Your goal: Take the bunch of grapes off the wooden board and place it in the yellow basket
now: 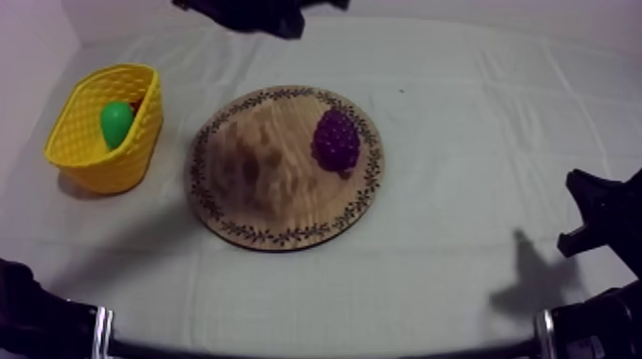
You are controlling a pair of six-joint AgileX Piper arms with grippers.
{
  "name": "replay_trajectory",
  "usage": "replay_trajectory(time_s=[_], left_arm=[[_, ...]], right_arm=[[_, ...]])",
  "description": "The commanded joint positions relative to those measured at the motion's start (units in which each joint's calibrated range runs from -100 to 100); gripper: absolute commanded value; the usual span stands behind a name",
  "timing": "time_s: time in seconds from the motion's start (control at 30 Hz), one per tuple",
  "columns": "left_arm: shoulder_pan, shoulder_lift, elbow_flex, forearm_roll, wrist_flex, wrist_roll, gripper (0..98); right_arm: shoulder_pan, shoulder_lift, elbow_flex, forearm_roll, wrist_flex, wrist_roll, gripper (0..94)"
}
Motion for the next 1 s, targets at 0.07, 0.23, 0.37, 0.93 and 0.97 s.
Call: replay_trajectory(time_s=[0.07,0.23,0.37,0.93,0.97], left_arm=[[0.79,2.51,0.52,0.42,0.19,0.25,0.0],[1.72,3.36,0.78,0.94,0.54,0.31,0.0],[1.9,3.55,0.97,1.15,-0.01,0.42,0.0],[1.4,3.29,4.5,2.64,-3.66,-2.57,38.8],[1.32,3.27,4.64,2.89,-3.66,-2.89,44.5]], right_arm=[[-0.02,-0.01,-0.03,0.01,-0.03,0.0,0.4],[-0.02,-0.01,-0.03,0.01,-0.03,0.0,0.4],[-0.02,-0.01,-0.03,0.01,-0.03,0.0,0.4],[-0.02,-0.01,-0.03,0.01,-0.03,0.0,0.4],[-0.02,-0.01,-0.03,0.01,-0.03,0.0,0.4]])
